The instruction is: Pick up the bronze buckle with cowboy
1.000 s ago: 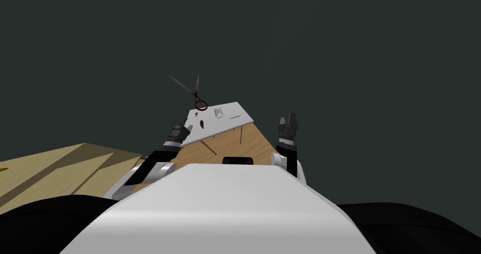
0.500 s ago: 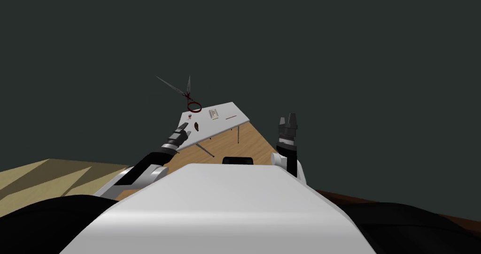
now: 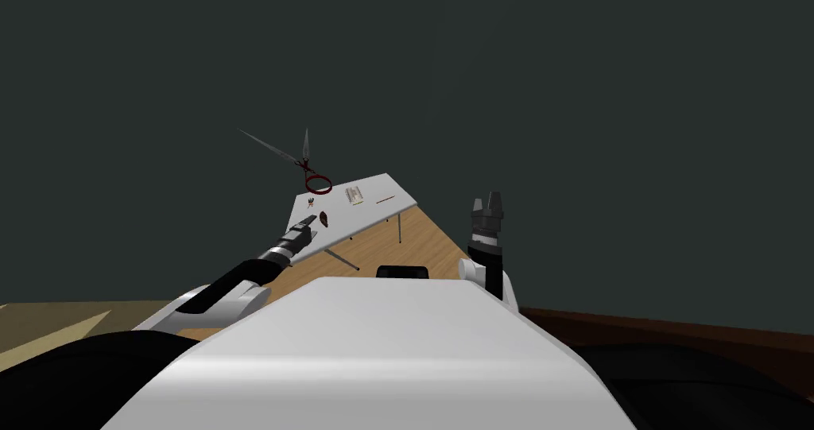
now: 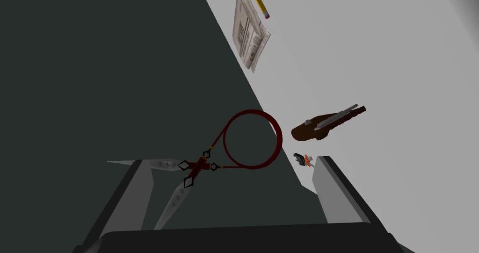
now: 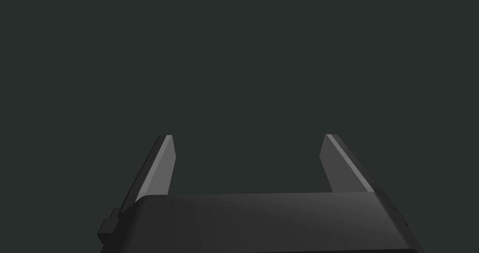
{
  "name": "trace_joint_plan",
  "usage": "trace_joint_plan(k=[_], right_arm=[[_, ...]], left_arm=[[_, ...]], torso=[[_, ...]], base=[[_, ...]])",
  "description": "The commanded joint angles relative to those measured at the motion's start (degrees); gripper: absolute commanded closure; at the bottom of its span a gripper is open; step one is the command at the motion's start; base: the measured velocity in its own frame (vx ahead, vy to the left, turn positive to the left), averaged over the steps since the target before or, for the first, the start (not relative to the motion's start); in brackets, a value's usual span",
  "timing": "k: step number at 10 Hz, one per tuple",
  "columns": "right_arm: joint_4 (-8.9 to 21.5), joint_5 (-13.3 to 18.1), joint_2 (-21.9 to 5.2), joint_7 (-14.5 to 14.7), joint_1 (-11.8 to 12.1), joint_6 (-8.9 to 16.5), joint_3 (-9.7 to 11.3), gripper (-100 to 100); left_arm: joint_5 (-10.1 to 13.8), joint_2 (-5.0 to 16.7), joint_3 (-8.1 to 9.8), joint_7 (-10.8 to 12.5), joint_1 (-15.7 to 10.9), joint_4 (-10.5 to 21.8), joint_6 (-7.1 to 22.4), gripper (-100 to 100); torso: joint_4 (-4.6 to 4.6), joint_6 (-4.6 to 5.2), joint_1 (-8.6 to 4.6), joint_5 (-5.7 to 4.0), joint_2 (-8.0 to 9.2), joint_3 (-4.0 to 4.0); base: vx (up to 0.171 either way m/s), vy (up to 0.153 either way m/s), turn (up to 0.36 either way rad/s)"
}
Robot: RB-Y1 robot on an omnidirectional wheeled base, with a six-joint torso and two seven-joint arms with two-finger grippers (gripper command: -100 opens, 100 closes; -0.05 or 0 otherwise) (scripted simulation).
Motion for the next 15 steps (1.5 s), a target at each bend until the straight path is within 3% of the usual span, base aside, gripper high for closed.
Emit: trace_joint_plan(k=[1,4,5,6,7,8,9,10,11,12,13,14,15], right_arm=[[0.0,0.0,0.0,0.0,0.0,0.0,0.0,0],[0.0,0.0,0.0,0.0,0.0,0.0,0.0,0],[0.0,0.0,0.0,0.0,0.01,0.0,-0.01,0],[0.0,0.0,0.0,0.0,0.0,0.0,0.0,0],[0.0,0.0,0.0,0.0,0.01,0.0,-0.01,0],[0.0,0.0,0.0,0.0,0.0,0.0,0.0,0],[0.0,0.0,0.0,0.0,0.01,0.0,-0.01,0],[0.0,0.0,0.0,0.0,0.01,0.0,0.0,0],[0.0,0.0,0.0,0.0,0.01,0.0,-0.01,0],[0.0,0.0,0.0,0.0,0.01,0.0,-0.01,0],[0.0,0.0,0.0,0.0,0.01,0.0,-0.01,0],[0.0,0.0,0.0,0.0,0.01,0.0,-0.01,0],[0.0,0.0,0.0,0.0,0.01,0.0,-0.01,0]], left_arm=[[2.35,2.86,1.17,0.24,2.26,1.18,2.86,-100],[3.86,6.14,1.91,0.35,3.61,1.84,7.08,-100],[5.37,8.2,2.64,0.44,4.96,2.51,8.69,-100],[5.37,8.51,2.64,0.44,4.96,2.51,10.0,-100],[6.86,10.85,3.36,0.52,6.27,3.18,12.0,-100],[6.86,10.85,3.36,0.52,6.27,3.18,12.86,-100],[8.33,13.17,4.06,0.59,7.55,3.86,14.97,-100],[8.33,13.17,4.06,0.59,7.55,3.86,15.67,-100],[9.76,15.45,4.74,0.65,8.8,4.53,18.04,-100],[9.76,15.45,4.74,0.65,8.8,4.53,18.42,-100],[11.15,17.67,5.39,0.7,9.99,5.18,20.68,-100],[11.15,17.67,5.39,0.7,9.99,5.18,21.08,-100],[12.47,19.81,6.01,0.74,11.13,5.81,23.43,-100]], torso=[[0.0,0.0,0.0,0.0,0.0,0.0],[-0.01,-0.01,0.02,0.01,-0.03,-0.02],[0.0,-0.03,0.0,0.0,-0.03,-0.01],[-0.01,0.01,0.0,0.0,-0.06,-0.03],[-0.01,-0.04,0.0,0.0,-0.04,-0.02],[-0.01,-0.01,0.01,0.0,-0.05,-0.03],[-0.01,-0.04,0.01,0.01,-0.04,-0.02],[-0.01,-0.01,0.02,0.0,-0.07,-0.04],[-0.01,-0.05,0.01,0.01,-0.06,-0.03],[-0.02,-0.02,0.02,0.0,-0.08,-0.04],[-0.01,-0.05,0.02,0.01,-0.07,-0.04],[-0.02,-0.02,0.02,0.01,-0.08,-0.04],[-0.01,-0.05,0.0,0.01,-0.06,-0.04]], base=[[0.027,-0.002,-0.316],[0.022,0.003,-0.108],[0.029,-0.003,-0.19],[0.023,0.004,-0.099],[0.026,0.002,-0.169],[0.023,0.008,-0.083],[0.033,0.007,-0.155],[0.028,0.009,-0.075],[0.035,0.008,-0.149],[0.028,0.01,-0.086],[0.032,0.009,-0.134],[0.03,0.008,-0.085],[0.036,0.005,-0.149]])
